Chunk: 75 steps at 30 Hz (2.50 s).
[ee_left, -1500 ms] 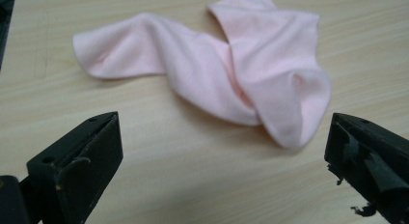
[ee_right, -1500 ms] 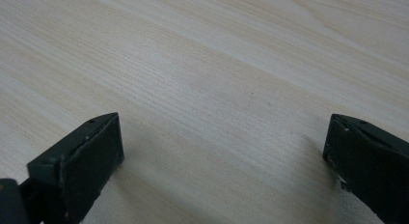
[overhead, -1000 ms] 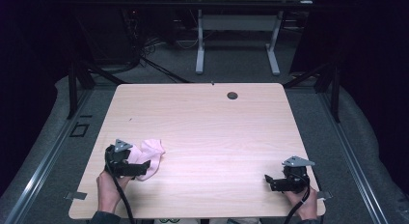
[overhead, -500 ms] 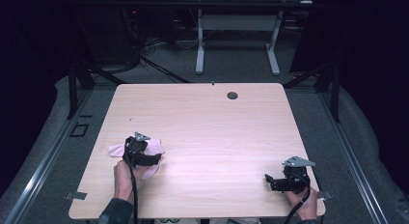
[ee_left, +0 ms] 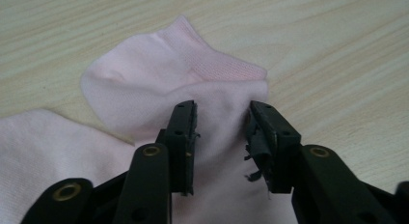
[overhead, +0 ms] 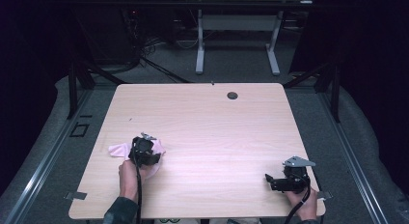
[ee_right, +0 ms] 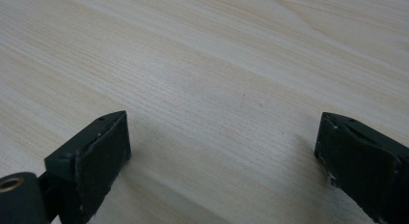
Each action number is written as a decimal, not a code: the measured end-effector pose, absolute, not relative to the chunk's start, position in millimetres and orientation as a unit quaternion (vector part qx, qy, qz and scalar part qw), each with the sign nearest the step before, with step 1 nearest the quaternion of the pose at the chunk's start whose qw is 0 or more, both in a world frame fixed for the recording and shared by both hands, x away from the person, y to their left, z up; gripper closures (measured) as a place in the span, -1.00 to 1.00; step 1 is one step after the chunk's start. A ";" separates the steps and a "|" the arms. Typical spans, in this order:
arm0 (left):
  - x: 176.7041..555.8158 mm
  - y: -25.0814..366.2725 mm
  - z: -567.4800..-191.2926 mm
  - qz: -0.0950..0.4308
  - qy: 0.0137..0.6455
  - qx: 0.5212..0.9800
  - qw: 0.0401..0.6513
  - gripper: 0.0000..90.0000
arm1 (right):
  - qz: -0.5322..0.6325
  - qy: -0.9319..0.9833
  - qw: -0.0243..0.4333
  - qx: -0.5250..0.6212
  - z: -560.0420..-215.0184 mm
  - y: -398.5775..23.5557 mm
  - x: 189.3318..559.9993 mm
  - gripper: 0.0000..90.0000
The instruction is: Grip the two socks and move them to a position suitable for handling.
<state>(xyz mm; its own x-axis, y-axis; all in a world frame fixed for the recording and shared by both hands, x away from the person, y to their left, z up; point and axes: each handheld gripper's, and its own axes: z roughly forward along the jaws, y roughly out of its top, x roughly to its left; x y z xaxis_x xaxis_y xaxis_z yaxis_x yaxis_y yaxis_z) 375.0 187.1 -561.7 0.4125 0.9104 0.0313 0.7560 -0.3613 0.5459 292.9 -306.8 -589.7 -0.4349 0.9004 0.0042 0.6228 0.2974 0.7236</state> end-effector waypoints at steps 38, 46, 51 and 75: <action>315.5 142.5 -484.6 0.134 0.352 0.834 0.404 0.93 | 0.336 0.776 0.208 0.491 -589.5 -307.2 292.7 -0.86; 301.6 110.7 -481.5 0.105 0.301 0.850 0.419 0.92 | 0.336 0.776 0.208 0.492 -589.5 -307.3 292.7 -0.86; 299.3 90.3 -491.3 0.078 0.281 0.859 0.420 0.92 | 0.336 0.776 0.208 0.492 -589.4 -307.3 292.6 -0.86; 303.9 22.1 -548.9 0.005 0.222 0.904 0.366 0.86 | 0.336 0.775 0.209 0.492 -589.4 -307.3 292.5 -0.85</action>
